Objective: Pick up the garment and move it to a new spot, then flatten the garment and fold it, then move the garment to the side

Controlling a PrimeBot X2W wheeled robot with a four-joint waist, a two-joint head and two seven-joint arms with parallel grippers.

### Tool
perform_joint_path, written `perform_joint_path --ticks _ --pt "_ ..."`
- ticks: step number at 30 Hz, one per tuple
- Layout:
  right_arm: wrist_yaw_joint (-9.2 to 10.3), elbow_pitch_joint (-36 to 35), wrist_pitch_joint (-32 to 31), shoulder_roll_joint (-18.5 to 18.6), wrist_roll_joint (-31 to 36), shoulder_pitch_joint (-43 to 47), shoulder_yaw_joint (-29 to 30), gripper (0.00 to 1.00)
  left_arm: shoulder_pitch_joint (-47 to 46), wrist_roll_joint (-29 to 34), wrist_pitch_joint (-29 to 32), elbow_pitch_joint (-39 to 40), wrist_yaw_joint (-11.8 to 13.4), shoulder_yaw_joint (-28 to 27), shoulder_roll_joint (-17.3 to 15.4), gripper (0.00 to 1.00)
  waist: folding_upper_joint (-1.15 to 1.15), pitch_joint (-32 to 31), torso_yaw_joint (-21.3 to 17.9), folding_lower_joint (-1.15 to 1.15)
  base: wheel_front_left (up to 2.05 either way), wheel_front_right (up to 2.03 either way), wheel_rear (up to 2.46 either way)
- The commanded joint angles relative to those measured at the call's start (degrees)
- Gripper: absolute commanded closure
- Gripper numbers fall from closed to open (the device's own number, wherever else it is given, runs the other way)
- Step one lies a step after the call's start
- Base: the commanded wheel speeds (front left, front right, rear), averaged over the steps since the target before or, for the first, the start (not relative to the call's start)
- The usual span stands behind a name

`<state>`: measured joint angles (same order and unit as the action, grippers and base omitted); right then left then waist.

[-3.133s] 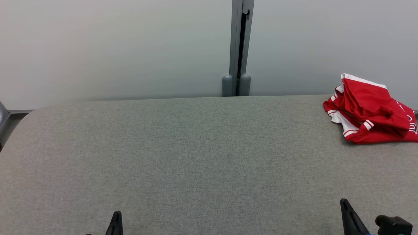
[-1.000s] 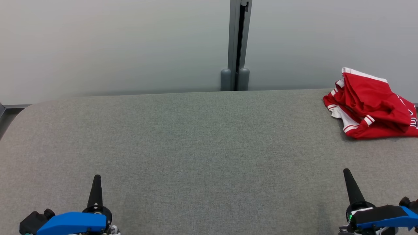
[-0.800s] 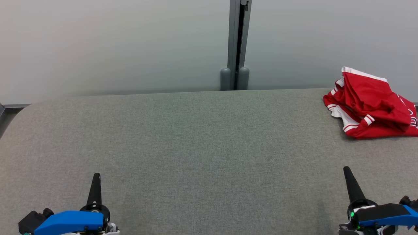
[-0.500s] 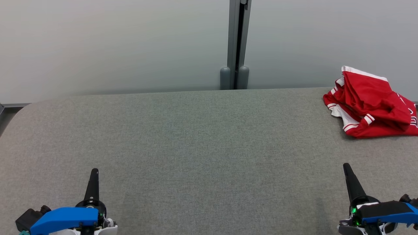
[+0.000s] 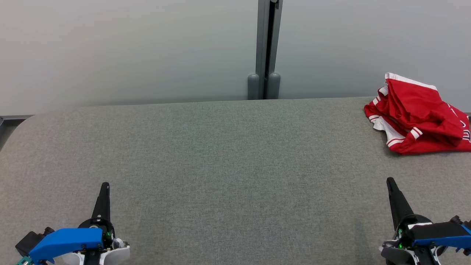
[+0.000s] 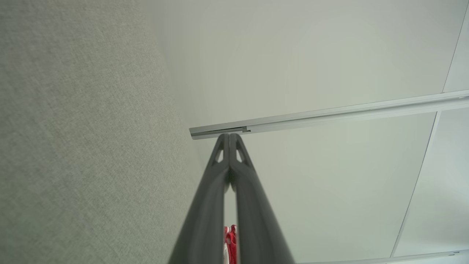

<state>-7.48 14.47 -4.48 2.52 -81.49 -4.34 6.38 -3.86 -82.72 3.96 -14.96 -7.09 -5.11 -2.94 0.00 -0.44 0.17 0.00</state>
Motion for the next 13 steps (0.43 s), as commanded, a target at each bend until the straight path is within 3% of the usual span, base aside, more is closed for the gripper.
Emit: perform_joint_path --ticks 1,13 --pt "-0.02 -0.4 -0.3 0.5 -1.2 -0.9 0.2 1.00 -1.3 -0.9 0.3 0.5 -0.5 -0.5 0.0 1.00 0.00 0.0 0.0 0.00 0.00 0.00 0.00" --pt "-0.02 -0.4 -1.3 0.5 -6.5 -1.6 0.2 1.00 -2.1 -5.6 1.6 0.8 -0.6 -1.1 0.1 1.00 0.00 0.3 -0.1 0.00 0.00 0.00 0.00"
